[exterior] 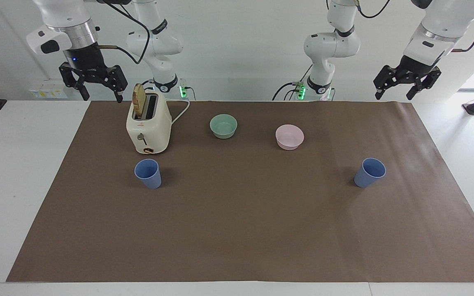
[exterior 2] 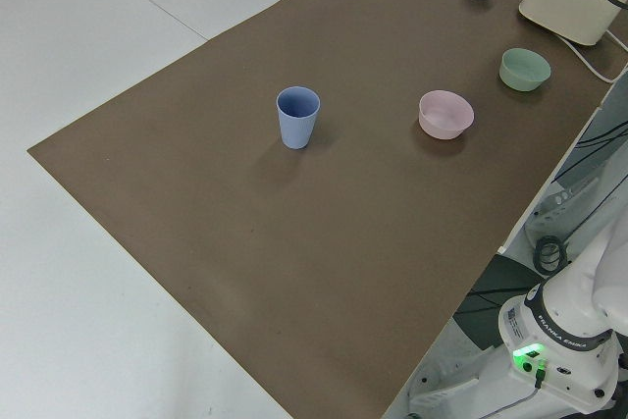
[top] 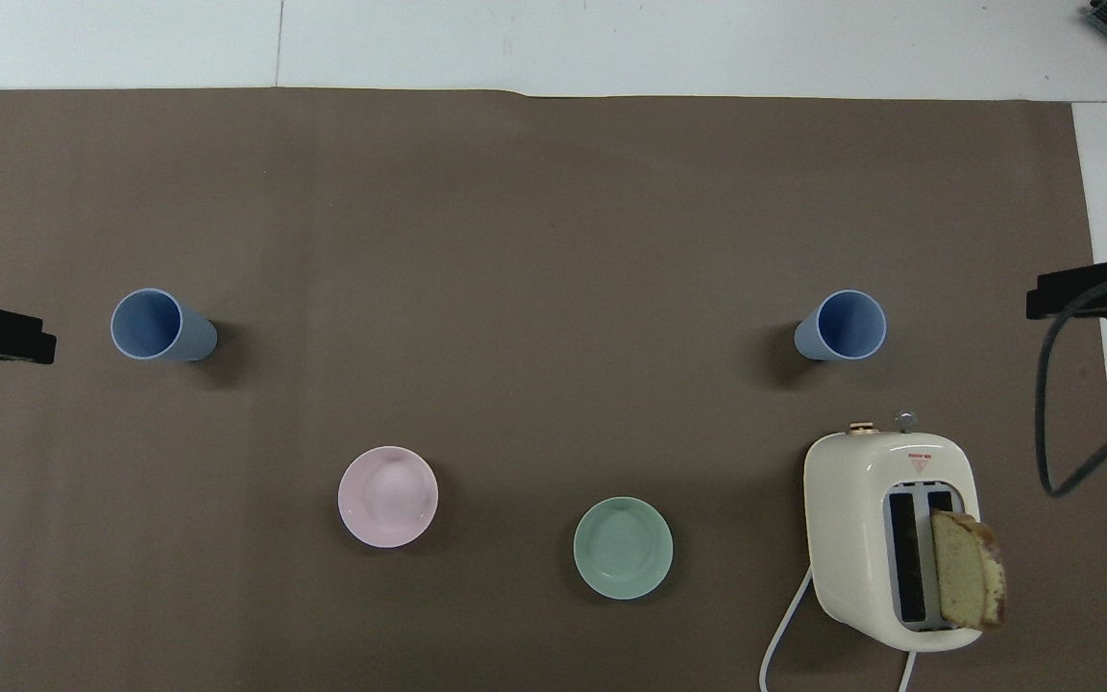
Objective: Stack blue cups with both arms
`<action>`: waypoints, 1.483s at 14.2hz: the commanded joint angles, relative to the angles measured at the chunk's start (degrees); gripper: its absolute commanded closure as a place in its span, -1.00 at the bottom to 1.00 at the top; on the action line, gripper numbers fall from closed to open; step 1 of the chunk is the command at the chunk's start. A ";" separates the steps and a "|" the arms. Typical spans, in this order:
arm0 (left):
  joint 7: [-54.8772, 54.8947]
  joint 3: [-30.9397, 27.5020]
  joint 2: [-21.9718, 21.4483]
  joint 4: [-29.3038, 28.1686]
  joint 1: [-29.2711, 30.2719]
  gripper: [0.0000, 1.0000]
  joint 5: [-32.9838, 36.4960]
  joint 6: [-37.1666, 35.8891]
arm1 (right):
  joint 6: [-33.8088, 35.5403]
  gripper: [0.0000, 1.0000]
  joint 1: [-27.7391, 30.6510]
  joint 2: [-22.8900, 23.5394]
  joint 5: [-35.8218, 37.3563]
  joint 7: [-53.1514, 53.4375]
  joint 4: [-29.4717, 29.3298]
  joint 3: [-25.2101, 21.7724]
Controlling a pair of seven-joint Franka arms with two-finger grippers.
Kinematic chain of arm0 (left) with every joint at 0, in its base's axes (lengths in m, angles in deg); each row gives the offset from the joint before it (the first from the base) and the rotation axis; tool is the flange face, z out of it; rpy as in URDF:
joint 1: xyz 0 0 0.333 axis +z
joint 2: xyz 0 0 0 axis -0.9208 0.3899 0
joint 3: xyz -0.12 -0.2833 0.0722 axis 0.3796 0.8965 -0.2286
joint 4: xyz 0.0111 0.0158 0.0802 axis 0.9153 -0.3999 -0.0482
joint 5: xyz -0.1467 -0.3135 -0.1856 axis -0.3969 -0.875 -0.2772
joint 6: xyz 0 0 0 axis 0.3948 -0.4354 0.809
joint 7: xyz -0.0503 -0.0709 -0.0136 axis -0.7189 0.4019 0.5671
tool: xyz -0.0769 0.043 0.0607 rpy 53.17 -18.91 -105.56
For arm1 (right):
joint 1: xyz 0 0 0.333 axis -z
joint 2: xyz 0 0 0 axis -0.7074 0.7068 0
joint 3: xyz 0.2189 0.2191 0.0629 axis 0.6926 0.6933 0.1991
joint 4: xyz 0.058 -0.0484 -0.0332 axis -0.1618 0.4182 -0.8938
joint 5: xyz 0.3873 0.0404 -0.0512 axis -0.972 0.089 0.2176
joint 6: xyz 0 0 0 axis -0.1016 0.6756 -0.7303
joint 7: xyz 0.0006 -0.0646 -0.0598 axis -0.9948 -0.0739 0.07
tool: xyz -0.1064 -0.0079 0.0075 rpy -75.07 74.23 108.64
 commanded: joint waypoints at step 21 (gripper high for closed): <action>-0.95 -1.08 0.00 -7.18 6.99 -1.00 -0.63 9.02 | 0.53 -1.00 0.44 -0.39 0.29 -1.20 0.08 0.09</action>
